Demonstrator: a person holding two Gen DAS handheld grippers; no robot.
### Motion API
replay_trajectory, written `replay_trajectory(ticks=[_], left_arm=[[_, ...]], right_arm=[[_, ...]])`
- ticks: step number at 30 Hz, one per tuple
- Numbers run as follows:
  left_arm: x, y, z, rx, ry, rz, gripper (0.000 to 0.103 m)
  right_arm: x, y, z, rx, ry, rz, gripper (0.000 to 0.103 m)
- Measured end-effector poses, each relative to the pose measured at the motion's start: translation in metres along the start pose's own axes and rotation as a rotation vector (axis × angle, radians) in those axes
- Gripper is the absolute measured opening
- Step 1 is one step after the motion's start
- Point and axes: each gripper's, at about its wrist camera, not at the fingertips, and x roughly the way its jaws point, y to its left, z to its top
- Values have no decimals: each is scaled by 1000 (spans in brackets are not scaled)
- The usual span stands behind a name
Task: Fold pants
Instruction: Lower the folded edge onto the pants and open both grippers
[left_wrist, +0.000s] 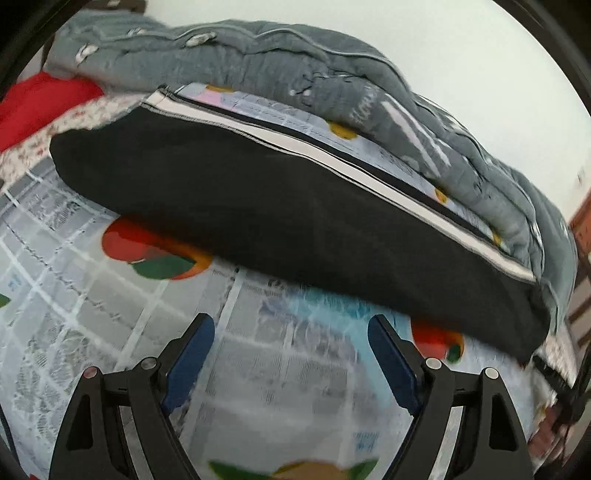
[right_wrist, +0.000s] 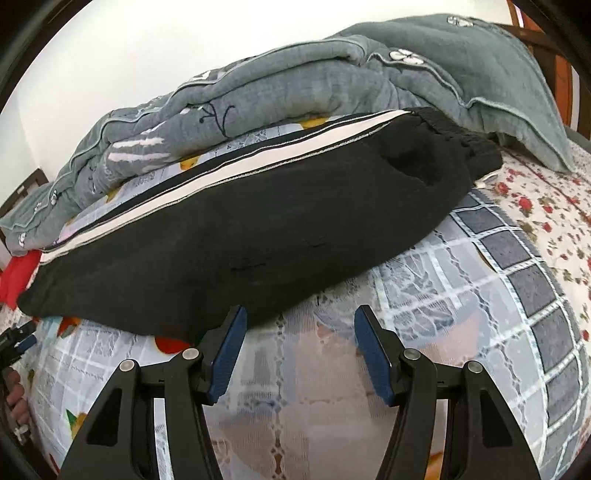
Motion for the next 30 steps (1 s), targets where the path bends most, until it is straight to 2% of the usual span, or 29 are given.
replay_trajectory(ticks=[4, 6, 9, 12, 16, 17, 18, 19, 20, 21, 24, 30], left_arm=[[10, 3, 17, -114, 23, -32, 81], [19, 5, 24, -162, 21, -36, 73], [31, 9, 35, -226, 10, -35, 70], [38, 12, 41, -295, -8, -51, 70], [48, 8, 50, -303, -29, -41, 69], [49, 7, 50, -304, -35, -25, 60], [50, 8, 50, -306, -38, -2, 45], [50, 9, 50, -307, -34, 23, 39], [50, 9, 51, -304, -32, 23, 35], [50, 10, 51, -301, -31, 19, 29], [43, 9, 45, -280, -18, 21, 21], [1, 9, 21, -218, -53, 67, 13]], right_arm=[[11, -7, 17, 56, 41, 38, 50], [22, -16, 26, 122, 73, 74, 43], [34, -24, 36, 172, 93, 93, 36], [46, -29, 46, 219, 101, 108, 33], [60, -33, 54, 286, 95, 169, 33], [63, -33, 55, 302, 92, 189, 33], [66, -34, 55, 320, 82, 213, 33], [67, -35, 56, 330, 78, 226, 29], [67, -37, 55, 344, 77, 220, 16], [66, -39, 54, 359, 78, 210, 11], [51, -37, 49, 348, 39, 213, 5], [4, -25, 28, 256, 11, 181, 5]])
